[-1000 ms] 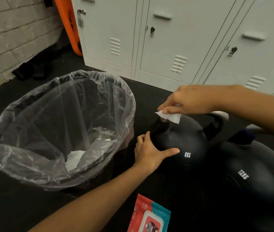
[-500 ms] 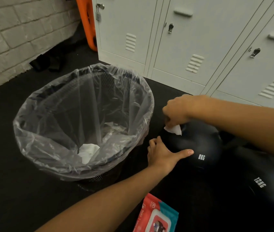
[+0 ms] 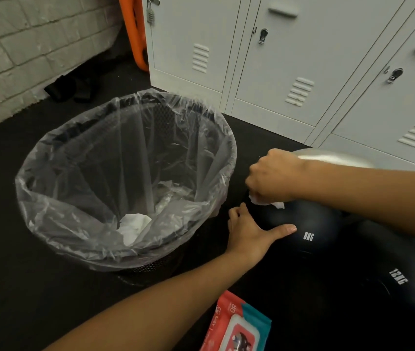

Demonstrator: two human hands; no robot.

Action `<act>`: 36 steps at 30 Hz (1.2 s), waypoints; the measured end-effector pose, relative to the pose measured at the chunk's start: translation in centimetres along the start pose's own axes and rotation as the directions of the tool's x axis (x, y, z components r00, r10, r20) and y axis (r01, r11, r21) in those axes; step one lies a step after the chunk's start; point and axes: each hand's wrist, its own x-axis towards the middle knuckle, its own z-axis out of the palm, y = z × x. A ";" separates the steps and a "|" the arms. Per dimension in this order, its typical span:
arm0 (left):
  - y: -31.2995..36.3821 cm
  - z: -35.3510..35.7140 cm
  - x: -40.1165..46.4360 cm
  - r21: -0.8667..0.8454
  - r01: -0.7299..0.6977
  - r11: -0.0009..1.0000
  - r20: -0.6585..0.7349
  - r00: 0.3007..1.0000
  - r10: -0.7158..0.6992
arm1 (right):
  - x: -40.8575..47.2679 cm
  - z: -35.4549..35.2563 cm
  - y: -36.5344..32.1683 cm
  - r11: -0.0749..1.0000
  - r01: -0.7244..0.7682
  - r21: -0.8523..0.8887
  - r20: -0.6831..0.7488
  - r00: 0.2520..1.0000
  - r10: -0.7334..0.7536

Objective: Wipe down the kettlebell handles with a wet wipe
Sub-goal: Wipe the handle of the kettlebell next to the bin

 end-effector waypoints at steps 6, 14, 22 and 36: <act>0.2 -0.2 -0.3 0.051 -0.029 0.998 -0.004 1.000 0.029 | -0.6 -0.3 3.9 0.852 -0.235 0.468 0.168 0.970 0.176; 0.2 -0.3 -0.3 0.089 -0.018 0.996 0.009 1.000 0.017 | -2.2 1.3 4.7 0.934 0.150 0.324 -0.031 0.988 -0.148; 0.3 -0.3 -0.2 0.191 -0.007 0.981 0.002 1.000 0.007 | -0.2 0.2 0.6 0.998 0.054 -0.043 0.074 0.996 -0.051; 1.1 -0.6 -0.7 0.282 0.030 0.959 0.029 0.999 -0.040 | -3.6 0.8 7.2 0.518 -0.340 0.785 0.262 0.940 0.220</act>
